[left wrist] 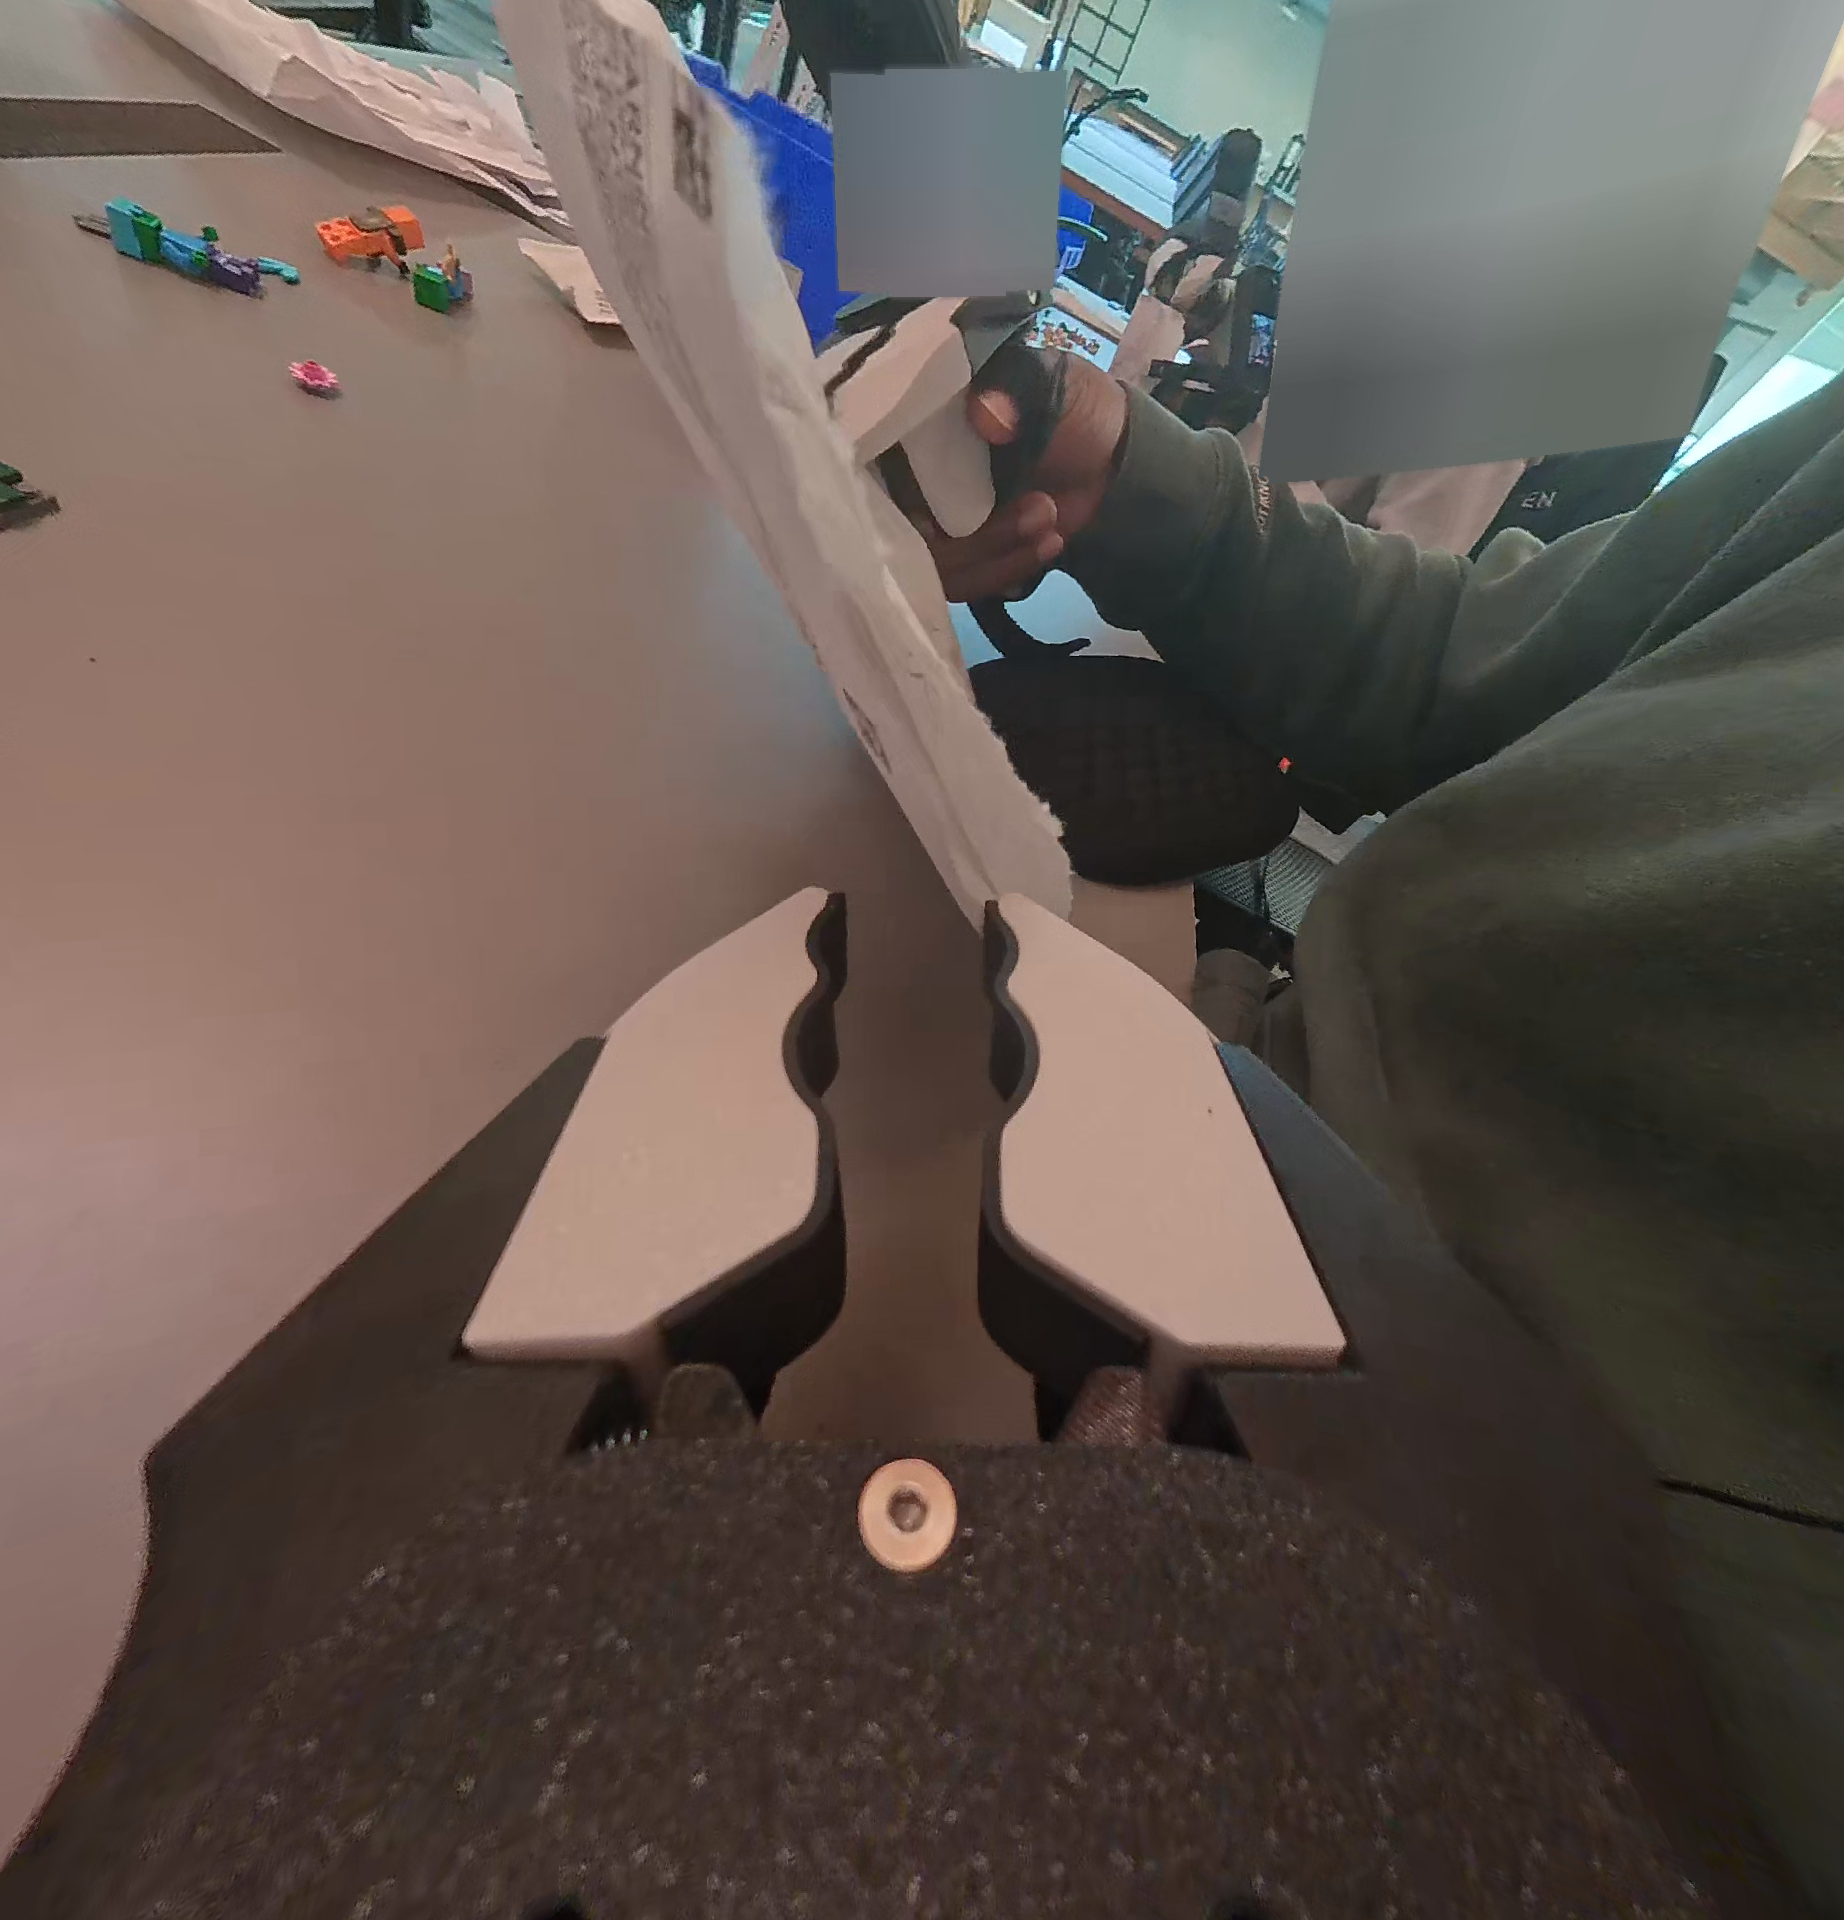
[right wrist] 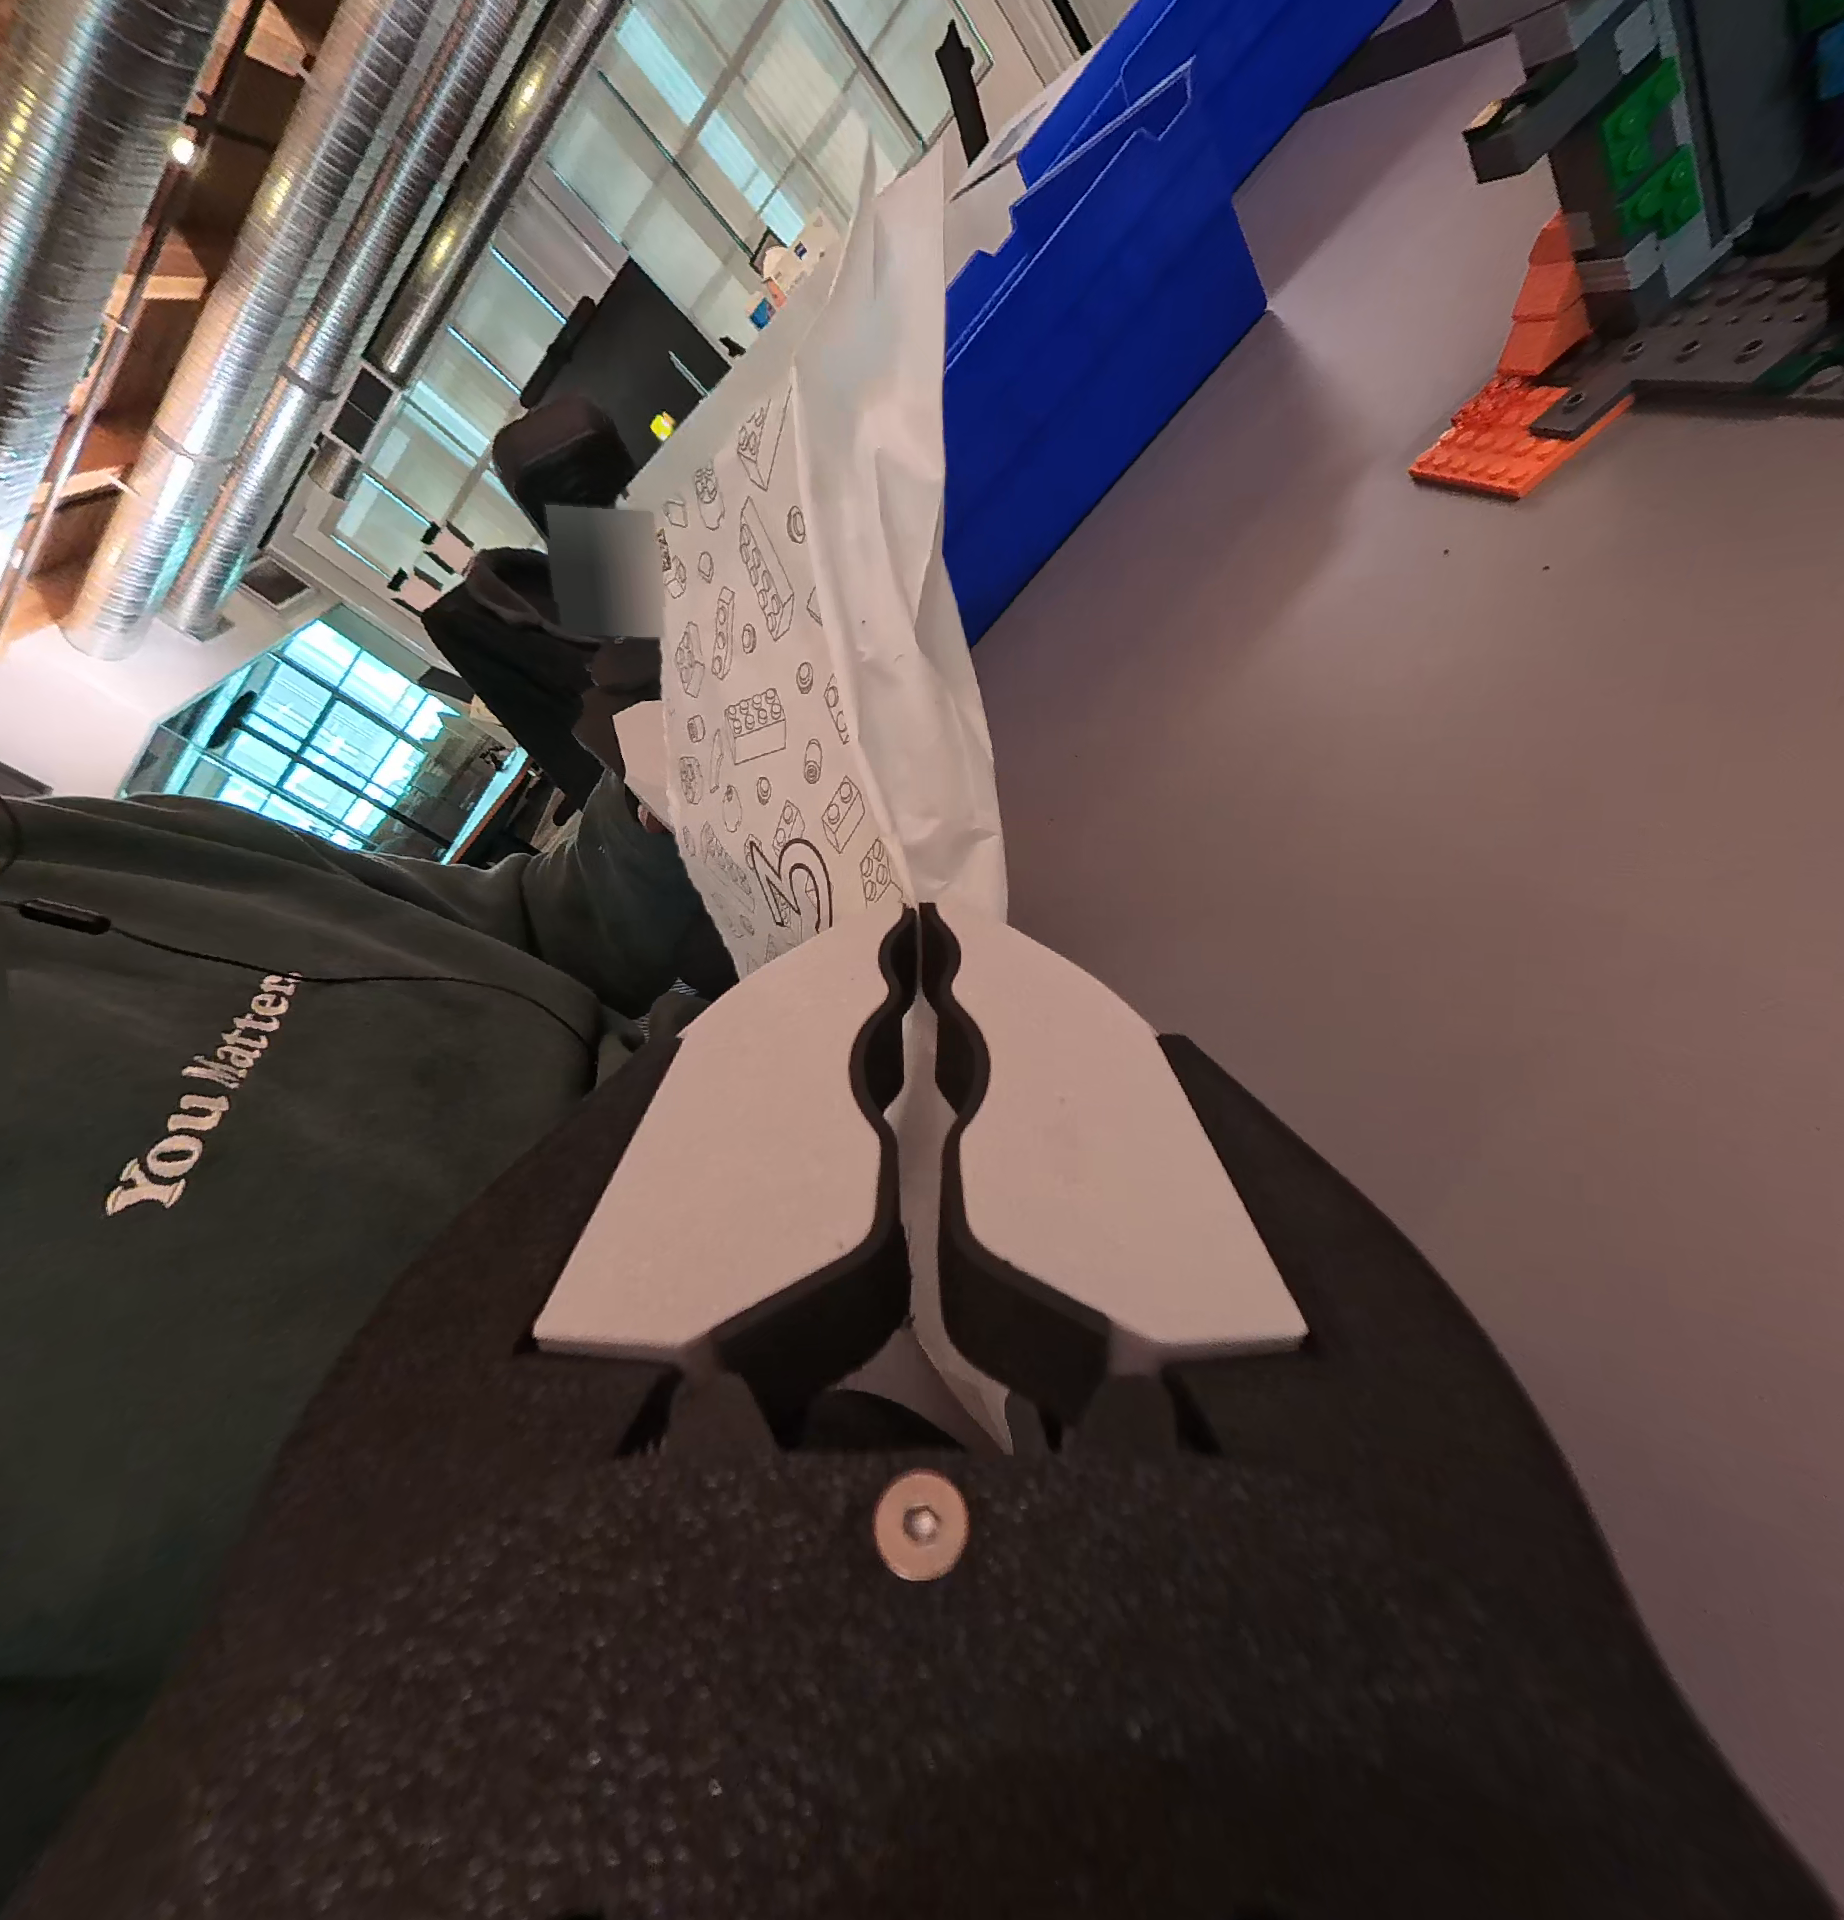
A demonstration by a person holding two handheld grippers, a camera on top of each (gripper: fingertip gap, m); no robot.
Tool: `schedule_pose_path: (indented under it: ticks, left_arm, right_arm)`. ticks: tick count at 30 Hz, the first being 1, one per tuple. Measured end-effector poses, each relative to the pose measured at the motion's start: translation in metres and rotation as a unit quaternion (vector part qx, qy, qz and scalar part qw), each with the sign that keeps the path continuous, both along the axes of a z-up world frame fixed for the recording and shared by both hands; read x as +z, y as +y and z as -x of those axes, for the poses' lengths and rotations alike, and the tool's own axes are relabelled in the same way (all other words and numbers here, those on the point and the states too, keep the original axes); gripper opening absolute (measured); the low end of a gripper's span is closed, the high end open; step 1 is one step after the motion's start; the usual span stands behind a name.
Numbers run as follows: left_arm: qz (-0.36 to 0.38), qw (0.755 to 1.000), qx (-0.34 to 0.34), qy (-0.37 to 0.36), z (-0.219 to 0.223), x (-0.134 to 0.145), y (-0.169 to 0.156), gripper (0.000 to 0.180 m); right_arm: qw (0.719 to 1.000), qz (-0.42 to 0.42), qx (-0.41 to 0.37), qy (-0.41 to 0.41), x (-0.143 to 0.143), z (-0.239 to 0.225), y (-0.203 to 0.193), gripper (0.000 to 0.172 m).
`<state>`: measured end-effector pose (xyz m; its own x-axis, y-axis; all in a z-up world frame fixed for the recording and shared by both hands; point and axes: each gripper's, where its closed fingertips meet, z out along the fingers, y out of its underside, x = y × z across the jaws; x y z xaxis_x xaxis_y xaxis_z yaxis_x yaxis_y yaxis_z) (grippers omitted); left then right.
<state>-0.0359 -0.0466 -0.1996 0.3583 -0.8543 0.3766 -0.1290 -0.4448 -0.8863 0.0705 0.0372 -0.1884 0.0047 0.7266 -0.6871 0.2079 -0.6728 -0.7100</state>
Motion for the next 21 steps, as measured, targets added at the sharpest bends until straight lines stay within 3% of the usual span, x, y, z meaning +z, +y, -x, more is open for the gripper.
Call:
schedule_pose_path:
  ticks: [5,10,13,16,21]
  left_arm:
    - [0.014,0.998,0.055,0.008,0.001,-0.002,0.013,0.023]
    - [0.009,0.994,0.101,0.042,0.0,-0.01,0.027,0.0]
    - [0.005,0.986,0.145,0.076,0.009,-0.007,0.045,0.0]
    - [-0.009,0.973,0.206,0.102,0.023,0.001,0.068,0.001]
    - [-0.023,0.958,0.271,0.086,0.033,0.023,0.095,0.0]
  right_arm:
    - [1.0,-0.006,-0.009,-0.003,0.001,0.002,0.0,0.0]
    - [1.0,-0.013,-0.004,0.006,0.007,0.009,-0.004,0.0]
    - [0.997,-0.023,-0.067,-0.034,-0.001,0.006,0.022,0.002]
    - [0.956,-0.159,-0.203,-0.144,-0.001,-0.011,0.066,0.007]
    - [0.886,-0.337,-0.227,-0.222,0.04,0.016,0.039,0.034]
